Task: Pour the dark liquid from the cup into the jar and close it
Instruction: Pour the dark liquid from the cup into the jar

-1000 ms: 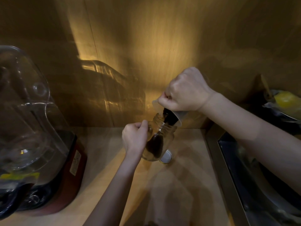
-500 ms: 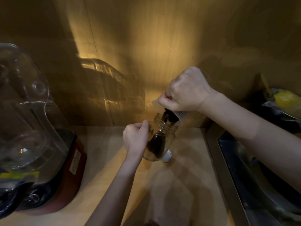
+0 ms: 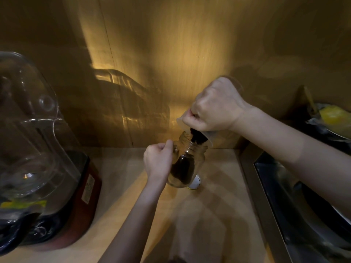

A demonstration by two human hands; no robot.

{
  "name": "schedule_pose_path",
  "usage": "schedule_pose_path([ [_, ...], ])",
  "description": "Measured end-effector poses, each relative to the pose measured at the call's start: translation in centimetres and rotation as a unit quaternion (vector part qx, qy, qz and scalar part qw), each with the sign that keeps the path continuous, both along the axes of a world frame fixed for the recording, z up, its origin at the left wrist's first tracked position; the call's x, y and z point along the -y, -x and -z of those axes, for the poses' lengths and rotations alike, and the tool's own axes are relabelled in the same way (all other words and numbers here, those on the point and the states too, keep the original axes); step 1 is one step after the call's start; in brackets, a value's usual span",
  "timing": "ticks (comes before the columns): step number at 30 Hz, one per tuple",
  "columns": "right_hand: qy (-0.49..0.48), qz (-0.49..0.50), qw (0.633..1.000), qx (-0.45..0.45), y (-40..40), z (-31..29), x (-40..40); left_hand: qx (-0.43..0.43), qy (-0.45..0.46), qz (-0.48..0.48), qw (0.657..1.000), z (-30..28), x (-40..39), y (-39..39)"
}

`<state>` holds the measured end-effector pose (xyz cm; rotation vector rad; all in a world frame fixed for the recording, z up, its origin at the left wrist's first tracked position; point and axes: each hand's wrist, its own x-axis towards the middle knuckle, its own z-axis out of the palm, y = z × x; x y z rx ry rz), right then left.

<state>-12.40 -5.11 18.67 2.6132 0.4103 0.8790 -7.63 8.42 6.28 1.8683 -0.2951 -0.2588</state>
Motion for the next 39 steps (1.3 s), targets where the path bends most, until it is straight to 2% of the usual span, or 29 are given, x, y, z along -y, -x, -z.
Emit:
schedule_pose_path([
  [27,0.016,-0.038,0.999,0.012,0.04,-0.42,0.07,-0.016,0.04,0.0,0.999,-0.28,0.07,0.06],
  [39,0.035,-0.055,0.998,-0.007,-0.12,-0.51,-0.34,-0.027,0.029,-0.007,0.999,-0.06,0.05,0.09],
])
